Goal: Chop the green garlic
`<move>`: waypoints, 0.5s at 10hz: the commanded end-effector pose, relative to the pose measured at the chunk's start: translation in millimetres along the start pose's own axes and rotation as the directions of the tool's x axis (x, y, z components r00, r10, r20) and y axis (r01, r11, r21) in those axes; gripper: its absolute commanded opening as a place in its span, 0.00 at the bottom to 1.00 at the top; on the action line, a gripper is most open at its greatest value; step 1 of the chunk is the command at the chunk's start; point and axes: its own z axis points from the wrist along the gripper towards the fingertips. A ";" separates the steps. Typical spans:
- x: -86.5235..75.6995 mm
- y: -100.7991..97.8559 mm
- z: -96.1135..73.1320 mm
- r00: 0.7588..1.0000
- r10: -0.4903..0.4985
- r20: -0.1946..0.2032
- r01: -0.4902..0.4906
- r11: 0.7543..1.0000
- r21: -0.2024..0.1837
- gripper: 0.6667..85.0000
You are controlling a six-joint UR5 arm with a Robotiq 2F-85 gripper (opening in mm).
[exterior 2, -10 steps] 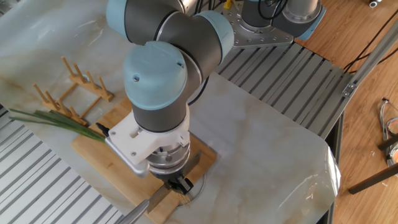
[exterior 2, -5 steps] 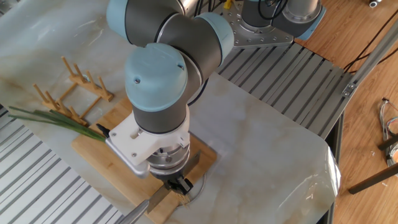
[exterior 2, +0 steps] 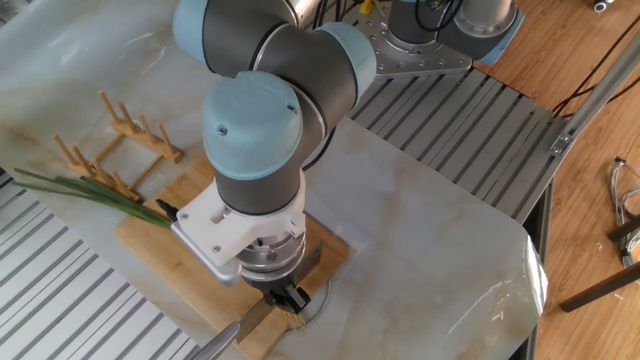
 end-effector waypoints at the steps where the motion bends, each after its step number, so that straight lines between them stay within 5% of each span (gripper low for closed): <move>1: -0.2 2.9 2.1 1.000 0.017 0.009 -0.017 1.000 -0.009 0.01; 5: 0.0 4.8 5.8 1.000 0.021 0.012 -0.021 1.000 -0.008 0.01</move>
